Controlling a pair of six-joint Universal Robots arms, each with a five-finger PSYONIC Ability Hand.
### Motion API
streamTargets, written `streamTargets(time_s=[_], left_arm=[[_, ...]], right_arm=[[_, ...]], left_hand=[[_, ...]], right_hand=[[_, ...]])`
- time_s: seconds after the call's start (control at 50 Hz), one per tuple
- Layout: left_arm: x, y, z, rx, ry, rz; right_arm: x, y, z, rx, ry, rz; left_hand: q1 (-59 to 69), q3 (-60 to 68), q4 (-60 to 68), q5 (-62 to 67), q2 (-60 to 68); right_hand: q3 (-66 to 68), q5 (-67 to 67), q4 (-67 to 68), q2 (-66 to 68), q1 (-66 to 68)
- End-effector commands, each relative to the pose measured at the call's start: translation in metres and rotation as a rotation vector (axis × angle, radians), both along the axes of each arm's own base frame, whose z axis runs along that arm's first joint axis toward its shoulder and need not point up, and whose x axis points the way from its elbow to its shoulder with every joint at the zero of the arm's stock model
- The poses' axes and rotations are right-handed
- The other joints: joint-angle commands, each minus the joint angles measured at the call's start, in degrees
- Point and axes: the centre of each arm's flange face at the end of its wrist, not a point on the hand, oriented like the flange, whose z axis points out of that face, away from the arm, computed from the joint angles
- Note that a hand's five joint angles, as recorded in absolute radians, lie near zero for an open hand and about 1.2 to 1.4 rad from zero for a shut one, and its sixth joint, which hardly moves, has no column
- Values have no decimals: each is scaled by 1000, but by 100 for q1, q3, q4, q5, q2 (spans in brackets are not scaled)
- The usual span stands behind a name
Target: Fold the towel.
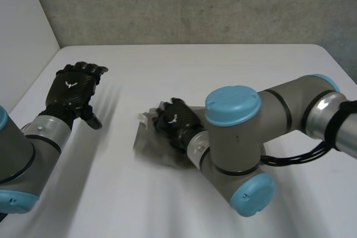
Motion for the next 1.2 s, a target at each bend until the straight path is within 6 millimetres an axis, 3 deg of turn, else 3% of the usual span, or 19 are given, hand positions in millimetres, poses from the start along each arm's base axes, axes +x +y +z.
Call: streamTargets(time_s=[0.02,0.1,0.14,0.26,0.32,0.36,0.4,0.5,0.6,0.62,0.64,0.66,0.68,0.78,0.9,1.08,1.14,1.18,1.2], left_arm=[[-3,5,-3,1,-2,-14],[-6,8,-3,2,-2,-25],[-9,10,-3,1,-2,-34],[-10,11,-4,3,-2,-38],[-11,11,-6,9,-4,-40],[-13,13,-7,12,-6,-46],[-13,14,-7,13,-7,-49],[-14,15,-7,12,-6,-51],[-15,17,-6,6,-5,-57],[-15,16,-6,4,-4,-57],[-15,16,-6,4,-4,-57],[-15,16,-6,4,-4,-57],[-15,16,-6,6,-5,-57],[-15,16,-7,9,-6,-57],[-15,16,-6,9,-2,-58],[-15,19,-8,17,2,-63],[-16,20,-9,22,2,-67],[-18,23,-10,24,2,-80],[-18,23,-10,24,2,-80]], right_arm=[[-56,-25,33,-1,-63,-192],[-83,-28,28,22,-86,-252],[-103,-23,17,40,-78,-278],[-135,-33,-7,59,-49,-365],[-149,-38,-18,60,-22,-402],[-157,-43,-24,56,6,-424],[-161,-45,-27,59,15,-438],[-168,-55,-25,60,5,-471],[-178,-60,-26,73,4,-506],[-178,-59,-26,75,3,-508],[-178,-58,-26,80,2,-508],[-178,-58,-26,80,2,-508],[-178,-55,-27,90,-4,-506],[-174,-46,-24,128,-92,-470],[-163,-37,-25,257,-240,-372],[-161,-40,-30,291,-275,-369],[-160,-43,-38,286,-270,-367],[-162,-47,-41,281,-270,-381],[-162,-47,-41,281,-270,-381]], left_hand=[[-445,-326,-447,-1201,-402],[-445,-326,-447,-1201,-402],[-445,-326,-447,-1201,-402],[-445,-326,-447,-1201,-402],[-445,-326,-447,-1201,-402],[-445,-326,-447,-1201,-402],[-445,-326,-447,-1201,-402],[-445,-326,-447,-1201,-402],[-445,-326,-447,-1201,-402],[-445,-326,-447,-1201,-402],[-445,-326,-447,-1201,-402],[-445,-326,-447,-1201,-402],[-445,-326,-447,-1201,-402],[-445,-326,-447,-1201,-402],[-445,-326,-447,-1201,-402],[-445,-326,-447,-1201,-402],[-445,-326,-447,-1201,-402],[-445,-326,-447,-1201,-402],[-445,-326,-447,-1201,-402]], right_hand=[[-370,-331,-444,-398,-360],[-370,-331,-444,-398,-360],[-370,-331,-444,-398,-360],[-370,-331,-444,-398,-360],[631,669,557,603,641],[2955,2993,2880,2927,2965],[4334,4373,4260,4306,4344],[6625,6664,6551,6597,6635],[6630,6669,6556,6602,6640],[6036,6075,5962,6008,6046],[4015,4054,3941,3987,4025],[3995,4034,3921,3967,4005],[1797,1835,1723,1769,1807],[716,755,642,688,726],[698,737,624,670,708],[1287,1325,1213,1259,1297],[2447,2486,2373,2419,2457],[4470,4508,4396,4442,4480],[4483,4521,4409,4455,4493]])
